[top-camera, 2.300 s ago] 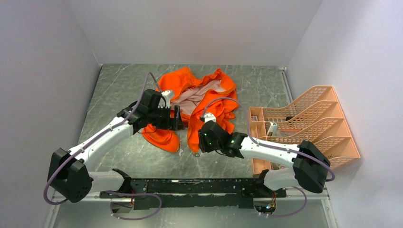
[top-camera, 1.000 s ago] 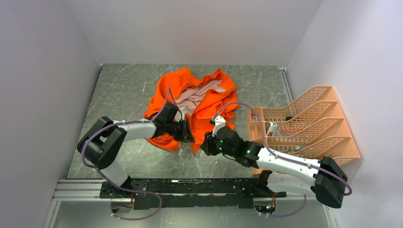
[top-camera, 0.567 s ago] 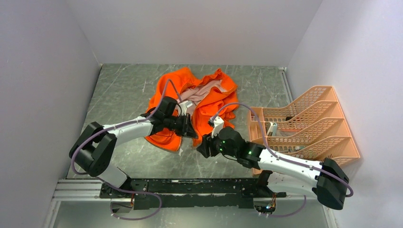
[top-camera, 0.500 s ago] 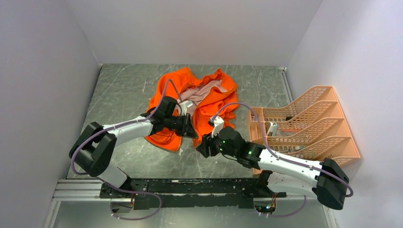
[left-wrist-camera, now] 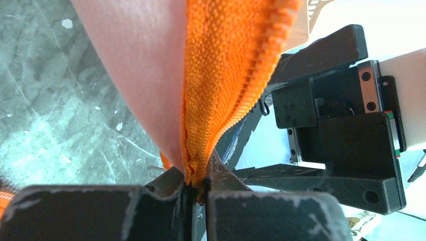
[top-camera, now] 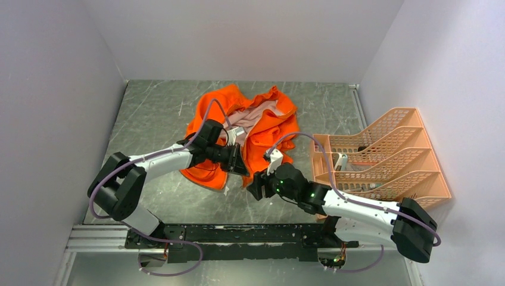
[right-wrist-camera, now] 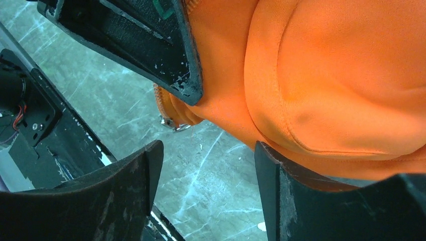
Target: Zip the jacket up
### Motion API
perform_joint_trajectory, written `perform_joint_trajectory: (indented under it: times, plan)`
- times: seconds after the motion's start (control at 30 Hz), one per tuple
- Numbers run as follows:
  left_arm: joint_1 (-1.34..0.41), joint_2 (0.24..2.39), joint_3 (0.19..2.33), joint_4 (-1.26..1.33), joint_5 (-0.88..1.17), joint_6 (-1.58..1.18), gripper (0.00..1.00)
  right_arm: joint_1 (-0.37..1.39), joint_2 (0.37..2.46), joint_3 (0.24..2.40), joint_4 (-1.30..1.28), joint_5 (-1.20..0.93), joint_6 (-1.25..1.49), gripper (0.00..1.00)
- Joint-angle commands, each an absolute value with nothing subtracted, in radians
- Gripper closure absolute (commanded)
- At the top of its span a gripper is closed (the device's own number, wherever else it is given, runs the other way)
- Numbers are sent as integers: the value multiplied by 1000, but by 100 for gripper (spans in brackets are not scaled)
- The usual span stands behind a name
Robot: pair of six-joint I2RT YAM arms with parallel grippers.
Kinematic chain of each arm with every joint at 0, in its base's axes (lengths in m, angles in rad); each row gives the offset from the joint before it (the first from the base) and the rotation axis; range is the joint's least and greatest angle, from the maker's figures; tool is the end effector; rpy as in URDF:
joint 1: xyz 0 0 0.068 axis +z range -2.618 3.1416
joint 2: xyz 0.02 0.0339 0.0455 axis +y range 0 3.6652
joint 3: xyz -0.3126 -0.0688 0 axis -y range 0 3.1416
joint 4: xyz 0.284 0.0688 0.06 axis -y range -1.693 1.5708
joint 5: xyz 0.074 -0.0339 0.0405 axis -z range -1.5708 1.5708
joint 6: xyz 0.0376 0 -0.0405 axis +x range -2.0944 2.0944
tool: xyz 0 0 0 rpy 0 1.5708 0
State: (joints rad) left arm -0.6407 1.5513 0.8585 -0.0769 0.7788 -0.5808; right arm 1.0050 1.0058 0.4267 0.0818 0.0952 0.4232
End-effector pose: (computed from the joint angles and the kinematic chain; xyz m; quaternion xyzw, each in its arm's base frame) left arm 0.2593 -0.2263 0.2207 0.1735 0.8471 -0.4933 0.0950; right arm 0.1215 0.1847 0.2192 -0.2229 0.8293 0.3036 0.4128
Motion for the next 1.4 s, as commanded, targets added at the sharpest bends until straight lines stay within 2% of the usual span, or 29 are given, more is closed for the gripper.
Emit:
perform_joint_trajectory:
  times: [0.0,0.17,0.57,1.2,1.3,1.37]
  plan:
    - [-646,1571,885,-71,873,-598,92,1003,1012,400,155,116,424,29]
    - [-646,1578,881,-63,906,-608,92,1003,1008,375,205,144,426,22]
    - [-647,1592,831,124,1069,-716,92,1003,1001,341,271,111,432,21]
    - [-696,1626,757,501,1209,-942,92,1001,826,297,335,35,458,40]
    - [-696,1628,766,464,1188,-923,92,1002,812,301,281,62,461,43]
    - [-695,1622,794,349,1132,-858,92,1002,805,309,220,95,467,38]
